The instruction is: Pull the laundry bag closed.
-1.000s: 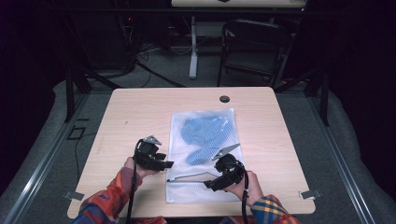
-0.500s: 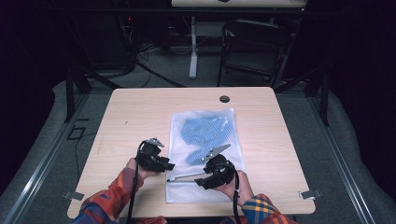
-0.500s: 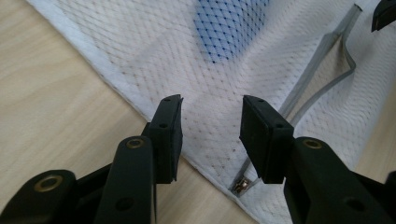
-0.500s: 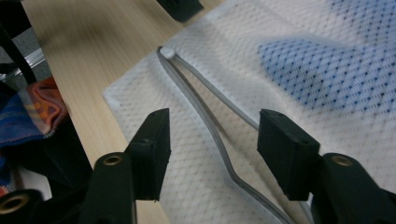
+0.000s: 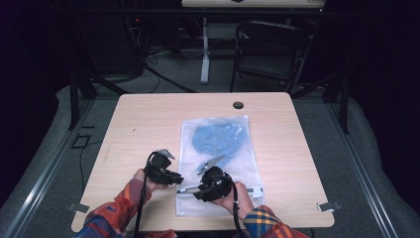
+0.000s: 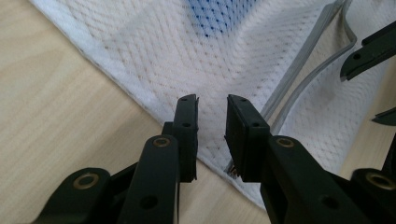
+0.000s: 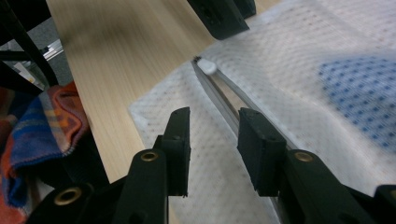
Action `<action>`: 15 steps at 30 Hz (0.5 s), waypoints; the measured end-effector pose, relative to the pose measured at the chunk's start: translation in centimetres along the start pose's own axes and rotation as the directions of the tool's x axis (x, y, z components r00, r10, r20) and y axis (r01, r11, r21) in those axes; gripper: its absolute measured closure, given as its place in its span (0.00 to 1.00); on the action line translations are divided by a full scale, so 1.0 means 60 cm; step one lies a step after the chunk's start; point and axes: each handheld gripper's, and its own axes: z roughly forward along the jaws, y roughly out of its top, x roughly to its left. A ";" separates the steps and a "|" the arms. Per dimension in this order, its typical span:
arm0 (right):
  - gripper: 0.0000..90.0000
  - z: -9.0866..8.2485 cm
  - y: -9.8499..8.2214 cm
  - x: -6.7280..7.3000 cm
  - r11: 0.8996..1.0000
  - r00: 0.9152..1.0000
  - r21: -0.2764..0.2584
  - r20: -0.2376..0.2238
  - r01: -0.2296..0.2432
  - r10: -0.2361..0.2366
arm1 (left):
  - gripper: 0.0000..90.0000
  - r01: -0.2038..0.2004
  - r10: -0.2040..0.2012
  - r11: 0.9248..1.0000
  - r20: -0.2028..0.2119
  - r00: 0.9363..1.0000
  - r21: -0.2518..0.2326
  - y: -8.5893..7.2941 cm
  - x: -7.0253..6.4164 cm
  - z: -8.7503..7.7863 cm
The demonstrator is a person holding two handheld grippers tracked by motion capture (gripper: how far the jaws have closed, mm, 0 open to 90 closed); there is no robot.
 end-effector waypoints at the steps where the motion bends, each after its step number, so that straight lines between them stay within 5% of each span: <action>1: 0.74 0.004 0.002 0.001 1.000 1.000 -0.002 -0.003 -0.003 0.003 | 0.84 0.004 -0.004 1.000 0.006 1.000 0.010 -0.001 0.001 0.001; 15: 0.79 0.056 0.033 -0.004 0.999 0.999 0.045 -0.037 0.003 -0.001 | 0.93 0.019 -0.020 0.997 0.022 1.000 0.073 -0.005 0.003 0.017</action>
